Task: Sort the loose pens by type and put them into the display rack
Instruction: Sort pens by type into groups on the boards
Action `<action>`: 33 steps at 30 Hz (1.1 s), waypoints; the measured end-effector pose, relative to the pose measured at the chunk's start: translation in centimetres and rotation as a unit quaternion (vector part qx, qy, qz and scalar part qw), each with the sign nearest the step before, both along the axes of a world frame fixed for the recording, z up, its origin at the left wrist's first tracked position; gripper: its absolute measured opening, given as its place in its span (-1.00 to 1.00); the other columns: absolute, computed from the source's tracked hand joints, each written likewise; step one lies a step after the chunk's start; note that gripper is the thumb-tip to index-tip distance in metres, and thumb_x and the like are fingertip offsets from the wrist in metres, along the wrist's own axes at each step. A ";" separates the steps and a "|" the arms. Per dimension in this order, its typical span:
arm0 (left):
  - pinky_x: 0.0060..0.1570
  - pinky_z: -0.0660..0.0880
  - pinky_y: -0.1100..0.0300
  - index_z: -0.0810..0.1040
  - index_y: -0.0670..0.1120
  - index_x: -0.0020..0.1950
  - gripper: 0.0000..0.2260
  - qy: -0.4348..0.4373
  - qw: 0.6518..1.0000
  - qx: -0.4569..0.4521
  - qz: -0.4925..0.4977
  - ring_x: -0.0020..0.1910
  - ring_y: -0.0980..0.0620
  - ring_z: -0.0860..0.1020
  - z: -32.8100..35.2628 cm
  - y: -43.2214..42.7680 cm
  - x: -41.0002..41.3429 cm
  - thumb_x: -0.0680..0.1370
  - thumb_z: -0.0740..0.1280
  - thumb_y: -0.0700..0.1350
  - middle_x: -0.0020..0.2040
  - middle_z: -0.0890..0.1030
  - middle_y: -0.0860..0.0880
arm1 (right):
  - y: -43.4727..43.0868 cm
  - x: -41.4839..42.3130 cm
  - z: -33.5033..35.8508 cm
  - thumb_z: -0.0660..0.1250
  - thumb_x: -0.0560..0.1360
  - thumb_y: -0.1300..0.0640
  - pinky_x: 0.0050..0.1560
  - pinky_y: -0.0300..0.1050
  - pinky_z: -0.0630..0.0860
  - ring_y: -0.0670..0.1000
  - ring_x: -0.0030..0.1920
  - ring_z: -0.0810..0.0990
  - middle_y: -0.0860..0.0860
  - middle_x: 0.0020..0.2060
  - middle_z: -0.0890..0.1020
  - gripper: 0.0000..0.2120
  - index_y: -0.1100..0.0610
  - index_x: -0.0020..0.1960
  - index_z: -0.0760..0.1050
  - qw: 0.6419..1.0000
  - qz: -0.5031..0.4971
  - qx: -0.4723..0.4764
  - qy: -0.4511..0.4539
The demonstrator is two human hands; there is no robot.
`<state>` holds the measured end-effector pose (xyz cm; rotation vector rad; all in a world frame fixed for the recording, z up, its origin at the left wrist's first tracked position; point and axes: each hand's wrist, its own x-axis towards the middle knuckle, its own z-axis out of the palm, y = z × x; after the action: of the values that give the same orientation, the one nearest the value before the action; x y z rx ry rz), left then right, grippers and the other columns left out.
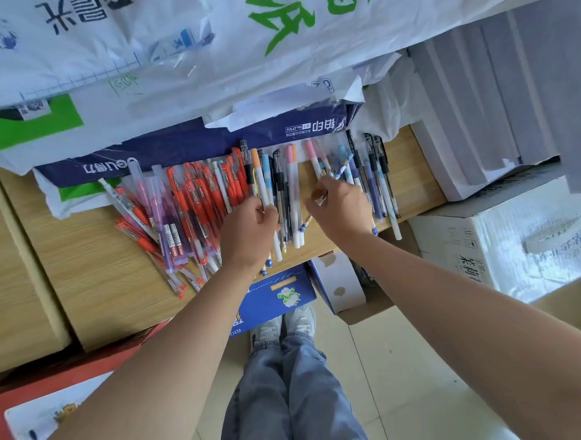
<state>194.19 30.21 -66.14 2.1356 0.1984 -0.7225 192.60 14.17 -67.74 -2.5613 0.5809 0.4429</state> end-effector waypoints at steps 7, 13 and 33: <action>-0.31 0.54 -0.19 0.50 -0.20 -0.16 -0.73 0.008 1.000 -0.025 0.003 -0.32 -0.25 0.56 -0.4 0.4 0.1 0.58 0.22 -0.03 -0.25 0.63 -0.22 | 0.3 0.3 0.4 0.37 0.45 0.05 -0.26 -0.16 0.32 0.03 -0.22 0.46 0.01 -0.09 0.48 -0.84 0.12 -0.05 0.56 0.998 0.011 -0.025 0.054; -0.29 0.54 -0.20 0.51 -0.20 -0.15 -0.75 0.013 0.999 -0.033 0.003 -0.31 -0.25 0.57 -0.3 0.5 0.1 0.59 0.23 -0.04 -0.25 0.63 -0.22 | 1.2 0.5 0.8 0.36 0.46 -0.13 -0.24 -0.15 0.33 0.04 -0.20 0.46 0.06 0.05 0.46 -0.66 0.13 0.04 0.53 0.996 0.011 -0.031 0.084; -0.30 0.62 0.11 0.57 -0.23 0.06 -0.84 0.066 0.947 -0.226 0.219 -0.21 -0.03 0.64 4.5 3.2 -0.9 0.59 0.30 -0.16 -0.13 0.61 -0.16 | 4.0 -0.1 5.0 0.39 0.51 0.12 -0.26 -0.25 0.44 -0.06 -0.29 0.53 0.06 -0.26 0.62 -0.96 0.06 -0.08 0.53 0.923 -0.028 0.381 0.048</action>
<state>193.34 33.41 -61.68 1.5349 0.5103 -0.5776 192.45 18.20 -62.73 -1.7798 0.4035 0.6304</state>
